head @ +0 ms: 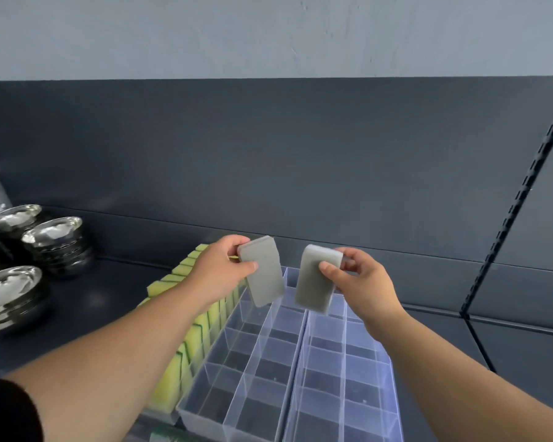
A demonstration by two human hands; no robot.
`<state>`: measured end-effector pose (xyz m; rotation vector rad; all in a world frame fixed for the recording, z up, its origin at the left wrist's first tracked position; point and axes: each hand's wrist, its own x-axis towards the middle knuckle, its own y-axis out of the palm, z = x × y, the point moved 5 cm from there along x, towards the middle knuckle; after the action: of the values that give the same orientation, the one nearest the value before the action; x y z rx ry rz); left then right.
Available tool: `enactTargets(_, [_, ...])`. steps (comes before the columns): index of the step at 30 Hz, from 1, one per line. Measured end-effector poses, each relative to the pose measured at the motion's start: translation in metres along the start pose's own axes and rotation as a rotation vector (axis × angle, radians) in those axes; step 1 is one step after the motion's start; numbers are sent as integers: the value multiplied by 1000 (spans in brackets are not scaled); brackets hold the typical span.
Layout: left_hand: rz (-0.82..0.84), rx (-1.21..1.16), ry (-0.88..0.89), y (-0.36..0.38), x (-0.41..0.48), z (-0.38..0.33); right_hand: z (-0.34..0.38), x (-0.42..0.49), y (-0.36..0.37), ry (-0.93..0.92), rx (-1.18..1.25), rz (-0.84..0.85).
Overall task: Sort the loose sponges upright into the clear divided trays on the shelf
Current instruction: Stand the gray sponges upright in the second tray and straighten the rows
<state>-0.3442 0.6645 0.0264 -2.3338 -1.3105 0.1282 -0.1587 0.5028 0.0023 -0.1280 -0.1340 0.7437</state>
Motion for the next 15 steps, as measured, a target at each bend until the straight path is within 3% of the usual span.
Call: enactTargets(15, [283, 230, 171, 22, 112, 43, -14, 56, 45, 63, -200, -142])
